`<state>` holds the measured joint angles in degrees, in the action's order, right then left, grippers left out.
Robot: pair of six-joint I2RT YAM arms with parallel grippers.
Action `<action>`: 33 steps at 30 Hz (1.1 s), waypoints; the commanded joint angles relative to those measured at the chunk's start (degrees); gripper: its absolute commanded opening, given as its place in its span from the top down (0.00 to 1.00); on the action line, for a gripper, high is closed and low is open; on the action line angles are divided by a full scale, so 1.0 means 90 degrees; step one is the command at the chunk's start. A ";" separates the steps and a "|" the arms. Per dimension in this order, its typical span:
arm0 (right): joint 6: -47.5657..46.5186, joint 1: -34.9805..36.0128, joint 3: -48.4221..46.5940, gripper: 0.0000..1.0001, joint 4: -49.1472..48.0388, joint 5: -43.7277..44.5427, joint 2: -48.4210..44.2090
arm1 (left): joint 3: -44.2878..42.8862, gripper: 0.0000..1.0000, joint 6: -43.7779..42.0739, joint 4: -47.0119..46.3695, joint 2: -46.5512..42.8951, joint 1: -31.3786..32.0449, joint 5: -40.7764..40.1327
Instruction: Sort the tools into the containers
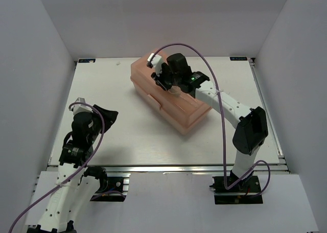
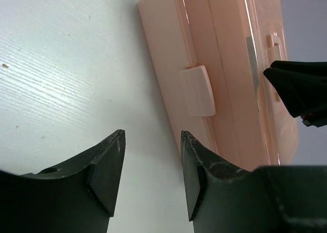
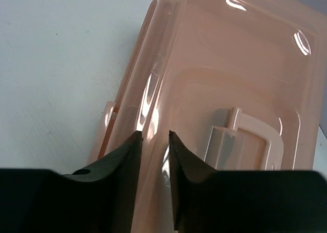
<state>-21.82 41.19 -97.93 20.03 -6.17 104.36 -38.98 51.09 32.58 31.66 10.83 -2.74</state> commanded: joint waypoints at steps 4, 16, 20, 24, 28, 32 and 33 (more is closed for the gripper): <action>0.0158 0.0052 0.0577 0.85 0.0840 0.2111 0.0270 | 0.0141 0.43 0.0075 -0.0016 -0.0051 -0.0031 -0.0027; 0.0589 -0.0094 0.1994 0.55 0.1436 0.0872 -0.0774 | 0.0347 0.43 0.0124 -0.0718 0.0378 -0.0031 0.0392; 0.0628 -0.0094 0.2110 0.49 0.1524 0.0842 -0.0833 | 0.0415 0.43 0.0153 -0.0924 0.0505 -0.0031 0.0607; 0.0725 -0.0094 0.2355 0.51 0.1592 0.0853 -0.0804 | 0.0435 0.43 0.0163 -0.1003 0.0574 -0.0031 0.0637; 0.0755 0.0042 0.2385 0.52 0.1612 0.0687 -0.0902 | 0.0454 0.43 0.0163 -0.1042 0.0623 -0.0022 0.0656; 0.0755 0.0101 0.2161 0.49 0.1622 0.0325 -0.0912 | 0.0474 0.43 0.0153 -0.1129 0.0710 -0.0022 0.0676; 0.0736 0.0101 0.2102 0.48 0.1641 0.0257 -0.0863 | 0.0464 0.43 0.0153 -0.1130 0.0730 -0.0031 0.0686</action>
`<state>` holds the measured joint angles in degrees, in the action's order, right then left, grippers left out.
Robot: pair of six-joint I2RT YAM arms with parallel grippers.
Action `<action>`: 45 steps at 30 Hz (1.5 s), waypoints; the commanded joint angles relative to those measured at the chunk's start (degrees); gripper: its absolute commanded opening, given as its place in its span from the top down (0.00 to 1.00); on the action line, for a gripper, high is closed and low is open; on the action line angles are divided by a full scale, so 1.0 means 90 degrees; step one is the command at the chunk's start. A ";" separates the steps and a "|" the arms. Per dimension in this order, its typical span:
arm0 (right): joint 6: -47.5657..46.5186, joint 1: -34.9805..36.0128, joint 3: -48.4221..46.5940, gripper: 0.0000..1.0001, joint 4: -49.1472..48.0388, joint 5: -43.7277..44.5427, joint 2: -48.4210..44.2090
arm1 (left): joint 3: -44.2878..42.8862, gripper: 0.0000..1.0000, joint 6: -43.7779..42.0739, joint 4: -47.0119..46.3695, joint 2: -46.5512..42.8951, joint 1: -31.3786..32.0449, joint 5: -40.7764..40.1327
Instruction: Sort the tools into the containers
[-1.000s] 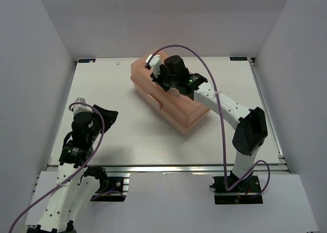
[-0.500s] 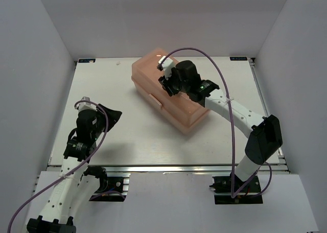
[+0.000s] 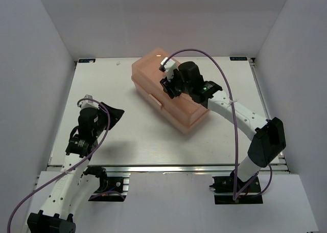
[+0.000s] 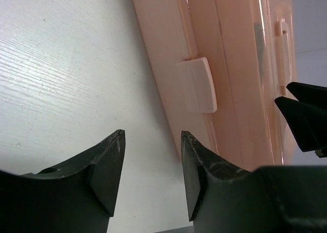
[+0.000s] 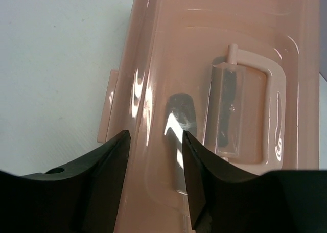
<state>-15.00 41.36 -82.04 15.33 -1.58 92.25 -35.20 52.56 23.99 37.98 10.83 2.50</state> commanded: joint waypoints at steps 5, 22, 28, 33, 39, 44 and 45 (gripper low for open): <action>-0.0110 0.0082 0.0044 0.40 0.2163 -0.0409 0.0629 | 0.0034 0.42 -0.0029 -0.0224 0.0106 -0.0022 0.0093; 0.1890 0.0092 0.0873 0.85 0.2027 0.1729 0.1079 | 0.0063 0.42 -0.0029 -0.0214 0.0136 -0.0022 0.0035; 0.2331 -0.0601 0.1400 0.98 0.2115 0.1661 0.0844 | 0.0093 0.42 -0.0019 -0.0263 0.0155 -0.0022 0.0064; 0.2478 -0.1441 0.1644 1.00 0.2202 0.1612 0.0669 | 0.0112 0.42 0.0010 -0.0370 0.0282 -0.0022 0.0151; 0.2409 -0.1764 0.2162 1.00 0.2066 0.1924 0.0259 | 0.0122 0.42 0.0030 -0.0624 0.0526 -0.0031 0.0259; 0.2361 -0.1939 0.2592 1.00 0.2056 0.1759 -0.0005 | 0.0054 0.42 0.0010 -0.0887 0.0829 -0.0022 0.0425; 0.2303 -0.1930 0.2689 1.00 0.2008 0.1603 -0.0102 | 0.0034 0.42 -0.0009 -0.1062 0.0887 -0.0031 0.0464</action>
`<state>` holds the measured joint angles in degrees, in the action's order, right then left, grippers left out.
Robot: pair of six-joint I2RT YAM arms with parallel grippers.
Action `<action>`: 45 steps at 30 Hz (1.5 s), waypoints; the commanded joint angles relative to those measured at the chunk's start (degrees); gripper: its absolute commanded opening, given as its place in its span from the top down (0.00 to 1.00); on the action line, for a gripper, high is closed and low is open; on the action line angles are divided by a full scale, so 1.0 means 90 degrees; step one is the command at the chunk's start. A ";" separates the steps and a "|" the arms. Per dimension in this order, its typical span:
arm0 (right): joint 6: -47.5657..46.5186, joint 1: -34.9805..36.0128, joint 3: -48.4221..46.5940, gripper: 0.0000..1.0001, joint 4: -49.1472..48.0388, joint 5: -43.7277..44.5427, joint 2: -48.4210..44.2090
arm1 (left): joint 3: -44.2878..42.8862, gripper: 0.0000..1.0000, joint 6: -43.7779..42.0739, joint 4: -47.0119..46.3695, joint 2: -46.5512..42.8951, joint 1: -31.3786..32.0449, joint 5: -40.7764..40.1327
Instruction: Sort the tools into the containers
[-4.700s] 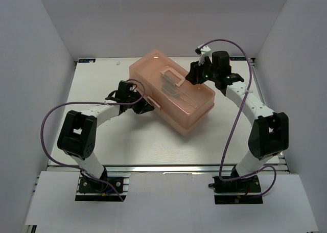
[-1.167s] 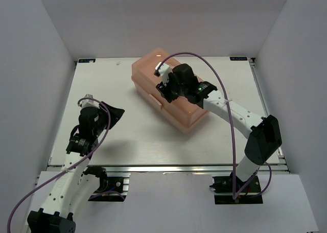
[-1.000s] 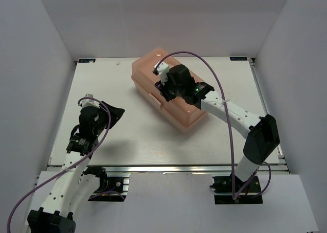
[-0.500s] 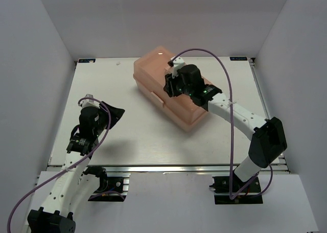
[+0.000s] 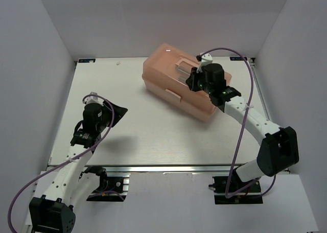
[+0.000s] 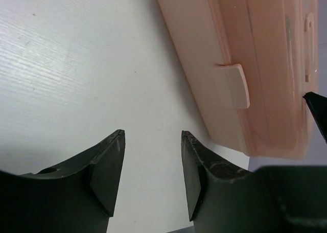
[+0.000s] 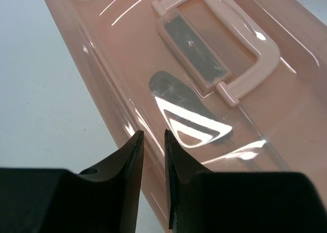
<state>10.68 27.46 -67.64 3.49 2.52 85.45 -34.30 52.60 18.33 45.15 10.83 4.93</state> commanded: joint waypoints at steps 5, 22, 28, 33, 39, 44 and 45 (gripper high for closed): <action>-0.2112 -0.0385 0.0739 0.79 0.3274 -0.0870 -0.0206 | -0.0124 0.41 0.0083 -0.1214 0.0733 -0.0031 0.0652; -0.4906 -0.0229 -0.0591 0.24 0.1722 -0.2331 -0.0090 | -0.2368 0.44 -0.0102 -0.3002 0.4191 0.0066 0.0285; -0.5668 -0.0229 0.0190 0.34 0.1557 -0.1904 -0.0422 | -0.3911 0.45 -0.0043 -0.3373 0.5995 0.0066 -0.0878; -0.5688 -0.0307 0.0600 0.38 0.1293 -0.0877 -0.0354 | -0.5424 0.48 -0.0131 -0.3151 0.7306 0.0076 -0.0909; -0.5552 -0.0814 0.0670 0.40 0.1136 -0.0466 -0.0228 | -0.7105 0.55 -0.0287 -0.2779 0.8616 0.0193 0.0115; -0.5434 -0.1527 0.0260 0.40 0.1292 -0.0456 0.0114 | -0.6874 0.56 -0.0522 -0.3216 0.8676 0.0417 0.0916; -0.5434 -0.1634 0.0201 0.40 0.1292 -0.0466 0.0221 | -0.6746 0.56 -0.0522 -0.3344 0.8608 0.0495 0.1169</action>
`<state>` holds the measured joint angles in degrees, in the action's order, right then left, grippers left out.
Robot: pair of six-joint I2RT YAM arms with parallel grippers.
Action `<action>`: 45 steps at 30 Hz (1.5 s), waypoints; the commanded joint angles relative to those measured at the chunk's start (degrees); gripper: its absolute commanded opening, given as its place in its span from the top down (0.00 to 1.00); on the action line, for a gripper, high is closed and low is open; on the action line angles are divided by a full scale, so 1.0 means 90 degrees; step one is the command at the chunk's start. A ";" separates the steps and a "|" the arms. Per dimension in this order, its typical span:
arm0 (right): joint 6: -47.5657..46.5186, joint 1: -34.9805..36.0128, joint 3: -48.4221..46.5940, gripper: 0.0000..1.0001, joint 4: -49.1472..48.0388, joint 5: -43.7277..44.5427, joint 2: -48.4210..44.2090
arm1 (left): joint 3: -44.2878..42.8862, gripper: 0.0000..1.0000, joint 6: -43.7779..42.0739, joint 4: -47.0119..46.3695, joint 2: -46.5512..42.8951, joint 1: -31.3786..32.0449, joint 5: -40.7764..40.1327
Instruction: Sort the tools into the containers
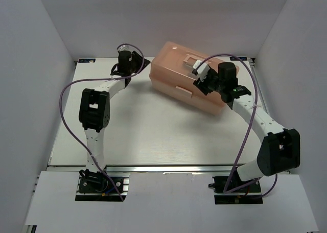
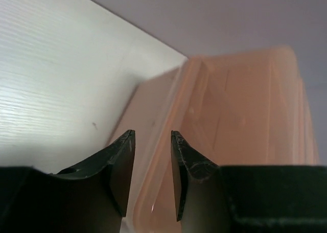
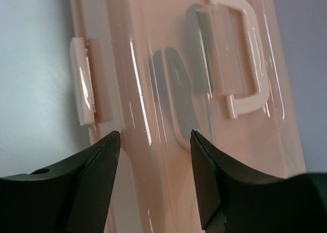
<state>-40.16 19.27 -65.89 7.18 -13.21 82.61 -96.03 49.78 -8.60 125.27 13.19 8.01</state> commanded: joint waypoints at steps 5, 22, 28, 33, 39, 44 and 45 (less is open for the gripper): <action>0.0020 -0.1154 -0.0257 0.37 0.0872 0.1175 0.0753 | 0.0854 0.56 -0.0219 -0.0957 -0.0569 0.0448 0.1326; 0.0672 -0.1233 -0.1144 0.11 0.0998 -0.0044 -0.0224 | 0.2339 0.35 -0.0452 -0.0823 -0.2287 0.0273 0.0683; 0.1025 -0.1232 -0.1897 0.11 0.1194 -0.0591 -0.0341 | 0.2701 0.21 -0.1106 -0.0306 -0.3516 -0.0030 0.0408; 0.1435 -0.1019 -0.2268 0.11 0.2450 -0.1782 -0.0302 | 0.3645 0.05 -0.1546 0.0057 -0.4864 -0.0059 0.0691; 0.2909 0.0115 -0.1901 0.11 0.3352 -0.0336 -0.0262 | 0.4887 0.02 -0.2073 0.1081 -0.7441 -0.0050 0.0185; 0.3631 0.0115 -0.1010 0.10 0.2650 -0.0329 -0.0917 | 0.5708 0.02 -0.2211 0.1628 -0.8791 -0.0040 0.0106; 0.3700 0.0115 -0.0980 0.11 0.2620 -0.0280 -0.0936 | 0.5767 0.02 -0.2211 0.1813 -0.8995 -0.0050 0.0125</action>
<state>-13.06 20.84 -75.59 32.67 -17.34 77.47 -46.37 31.92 1.67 46.94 12.71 10.13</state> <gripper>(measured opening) 0.895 0.979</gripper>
